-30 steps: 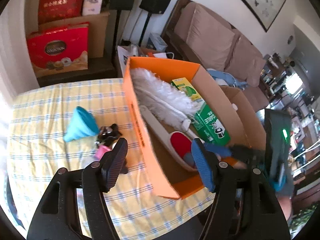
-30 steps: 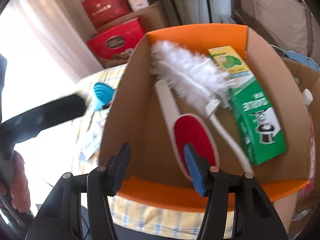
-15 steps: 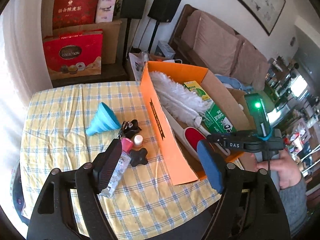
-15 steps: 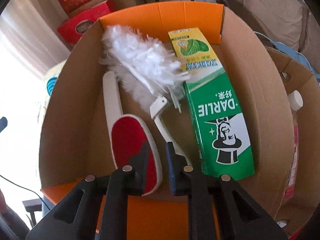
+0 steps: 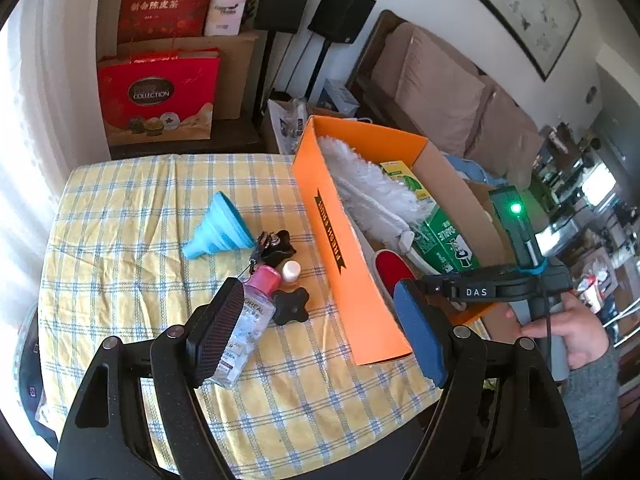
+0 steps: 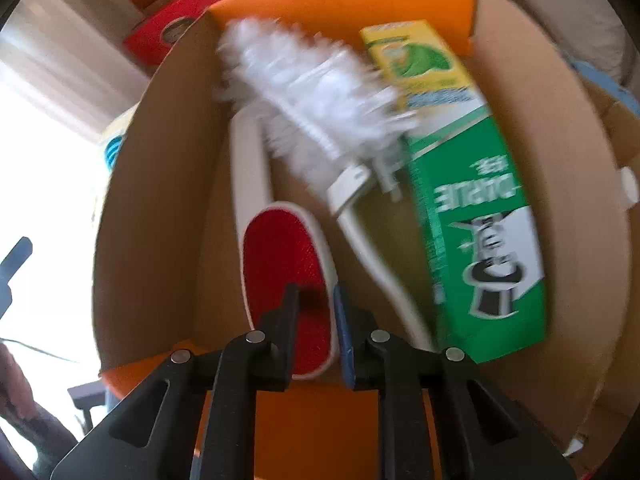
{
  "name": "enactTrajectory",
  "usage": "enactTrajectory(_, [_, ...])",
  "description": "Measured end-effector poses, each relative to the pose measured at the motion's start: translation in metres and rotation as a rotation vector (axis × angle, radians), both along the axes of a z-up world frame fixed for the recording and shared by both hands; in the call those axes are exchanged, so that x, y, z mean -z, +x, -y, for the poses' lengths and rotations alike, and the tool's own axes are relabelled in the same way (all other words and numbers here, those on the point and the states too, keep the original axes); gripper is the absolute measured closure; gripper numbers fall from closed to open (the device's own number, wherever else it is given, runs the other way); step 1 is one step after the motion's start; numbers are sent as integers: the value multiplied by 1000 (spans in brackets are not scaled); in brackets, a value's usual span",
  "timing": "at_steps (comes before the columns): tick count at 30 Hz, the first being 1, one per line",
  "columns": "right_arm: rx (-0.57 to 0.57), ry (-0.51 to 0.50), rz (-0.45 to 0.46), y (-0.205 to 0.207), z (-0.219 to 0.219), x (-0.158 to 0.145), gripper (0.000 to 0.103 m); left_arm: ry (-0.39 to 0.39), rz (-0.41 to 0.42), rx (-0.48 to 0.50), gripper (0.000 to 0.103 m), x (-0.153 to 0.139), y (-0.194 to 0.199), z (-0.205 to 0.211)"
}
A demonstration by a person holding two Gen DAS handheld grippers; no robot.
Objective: Organize objects
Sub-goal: 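Move the right tool back to the pink-capped L'Oreal micellar water bottle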
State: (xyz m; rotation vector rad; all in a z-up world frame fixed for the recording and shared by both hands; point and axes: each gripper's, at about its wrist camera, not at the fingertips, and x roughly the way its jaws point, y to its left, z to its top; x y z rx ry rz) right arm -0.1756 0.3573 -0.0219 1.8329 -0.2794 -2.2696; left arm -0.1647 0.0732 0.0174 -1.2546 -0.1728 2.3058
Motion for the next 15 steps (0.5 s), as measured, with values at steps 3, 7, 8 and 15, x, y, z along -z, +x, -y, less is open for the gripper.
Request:
enactTrajectory(3, [7,-13,11,-3,1,3,80,6,10,-7,28,4,0,4])
enactTrajectory(7, [23,-117,31,-6,0,3,80,15,17,-14,28,6,1,9])
enactTrajectory(8, [26,-160,40,-5,0,4,81,15,17,-16,28,6,1,10])
enactTrajectory(15, [2,-162,39,-11,21,8,79,-6,17,-41,28,11,-2,21])
